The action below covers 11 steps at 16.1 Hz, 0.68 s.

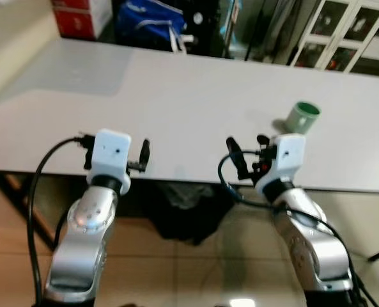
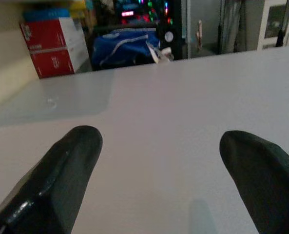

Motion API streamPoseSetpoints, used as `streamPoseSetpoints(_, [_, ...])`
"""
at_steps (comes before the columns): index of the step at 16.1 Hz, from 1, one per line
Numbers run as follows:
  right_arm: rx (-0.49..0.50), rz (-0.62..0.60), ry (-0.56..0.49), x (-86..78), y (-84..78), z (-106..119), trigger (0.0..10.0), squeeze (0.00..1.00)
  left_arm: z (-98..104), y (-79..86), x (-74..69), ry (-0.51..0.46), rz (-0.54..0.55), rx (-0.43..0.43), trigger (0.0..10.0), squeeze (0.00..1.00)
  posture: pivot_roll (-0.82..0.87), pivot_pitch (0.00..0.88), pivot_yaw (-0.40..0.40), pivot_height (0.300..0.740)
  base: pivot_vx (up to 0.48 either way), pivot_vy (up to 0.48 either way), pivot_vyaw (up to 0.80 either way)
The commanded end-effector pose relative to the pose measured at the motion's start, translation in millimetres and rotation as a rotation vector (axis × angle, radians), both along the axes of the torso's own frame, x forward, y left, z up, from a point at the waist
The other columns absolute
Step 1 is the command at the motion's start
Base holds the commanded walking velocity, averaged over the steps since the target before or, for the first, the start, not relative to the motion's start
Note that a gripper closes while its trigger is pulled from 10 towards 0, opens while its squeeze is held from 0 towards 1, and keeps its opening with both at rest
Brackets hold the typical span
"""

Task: Setting the table

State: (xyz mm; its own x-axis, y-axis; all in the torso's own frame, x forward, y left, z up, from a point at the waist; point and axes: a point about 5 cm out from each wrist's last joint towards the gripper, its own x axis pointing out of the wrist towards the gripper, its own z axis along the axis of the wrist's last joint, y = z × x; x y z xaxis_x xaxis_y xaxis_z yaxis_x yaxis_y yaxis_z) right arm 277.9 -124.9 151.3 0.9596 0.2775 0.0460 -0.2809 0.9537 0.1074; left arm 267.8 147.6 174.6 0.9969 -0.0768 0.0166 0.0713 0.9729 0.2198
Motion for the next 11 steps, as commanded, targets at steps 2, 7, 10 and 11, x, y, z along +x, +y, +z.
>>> streamPoseSetpoints(2, [-0.007,-0.041,0.023,3.0,-5.8,-2.2,10.0,0.0,8.8,-3.1,3.6,-0.023,-0.006,0.001,10.0,0.0,0.04,0.037,-0.083,0.74,0.0,0.48,-0.8])
streamPoseSetpoints(7, [0.009,-0.063,0.038,14.7,-2.4,0.8,10.0,0.0,23.0,-2.7,19.7,-0.043,-0.022,0.012,10.0,0.0,0.07,0.063,-0.096,0.74,0.0,0.48,-0.48])
streamPoseSetpoints(10, [0.036,-0.071,0.054,14.5,-4.4,-0.5,10.0,0.0,17.3,-3.8,17.3,-0.02,-0.037,0.029,10.0,0.0,0.08,0.077,-0.1,0.74,0.0,0.48,0.0])
streamPoseSetpoints(11, [0.01,-0.132,0.067,16.9,-10.9,-2.3,10.0,0.0,19.2,-1.9,17.6,-0.025,-0.035,0.019,10.0,0.0,0.08,0.076,-0.1,0.74,0.0,0.48,0.0])
